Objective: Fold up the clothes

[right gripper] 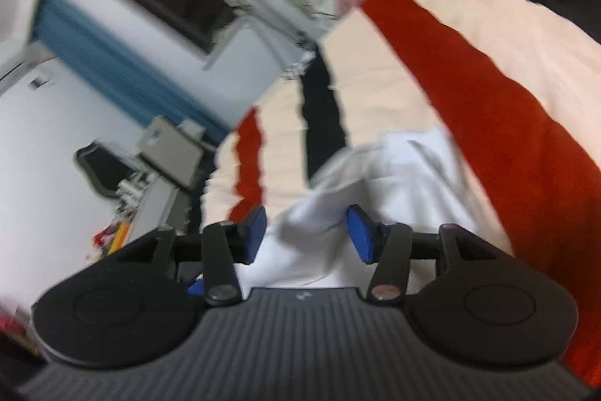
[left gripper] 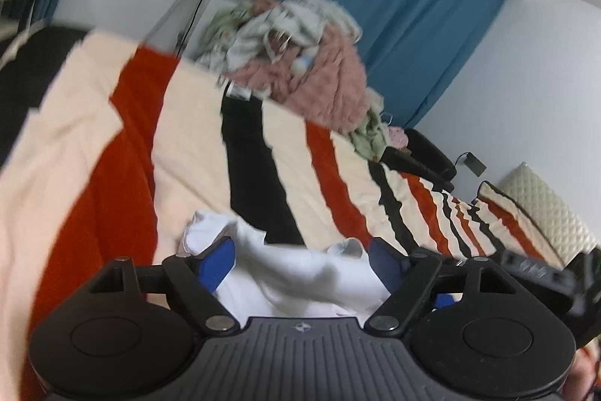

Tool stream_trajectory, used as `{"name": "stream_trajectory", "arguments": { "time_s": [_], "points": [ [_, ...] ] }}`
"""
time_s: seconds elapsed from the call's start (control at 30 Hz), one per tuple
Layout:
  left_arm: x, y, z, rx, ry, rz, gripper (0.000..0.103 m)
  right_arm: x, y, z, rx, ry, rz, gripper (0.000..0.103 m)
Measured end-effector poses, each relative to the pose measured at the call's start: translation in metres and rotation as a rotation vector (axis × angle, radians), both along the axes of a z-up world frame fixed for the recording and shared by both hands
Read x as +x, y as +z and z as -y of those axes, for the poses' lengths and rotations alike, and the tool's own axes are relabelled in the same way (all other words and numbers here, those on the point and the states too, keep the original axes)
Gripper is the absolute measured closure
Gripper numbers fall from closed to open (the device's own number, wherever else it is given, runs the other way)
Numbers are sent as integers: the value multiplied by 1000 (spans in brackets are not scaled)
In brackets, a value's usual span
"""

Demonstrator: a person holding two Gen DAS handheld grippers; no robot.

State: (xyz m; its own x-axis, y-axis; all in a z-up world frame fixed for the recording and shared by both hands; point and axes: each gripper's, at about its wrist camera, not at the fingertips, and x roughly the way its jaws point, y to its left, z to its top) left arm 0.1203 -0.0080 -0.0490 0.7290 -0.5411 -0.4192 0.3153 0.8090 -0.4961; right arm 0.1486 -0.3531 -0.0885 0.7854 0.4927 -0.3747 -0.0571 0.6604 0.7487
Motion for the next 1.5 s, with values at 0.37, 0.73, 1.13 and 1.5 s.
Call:
{"name": "stream_trajectory", "arguments": {
  "time_s": [0.37,0.73,1.13,1.5],
  "points": [
    [7,-23,8,144,47,-61,30,-3,-2,1,-359,-127,-2,34],
    [-4,-26,22,229,58,53,97,-2,-16,-17,-439,-161,-8,94],
    [32,-36,25,257,94,-8,90,49,-39,-23,-494,-199,-38,87],
    [-16,4,28,208,68,88,39,3,8,-40,-504,-113,199,35]
  ]
}}
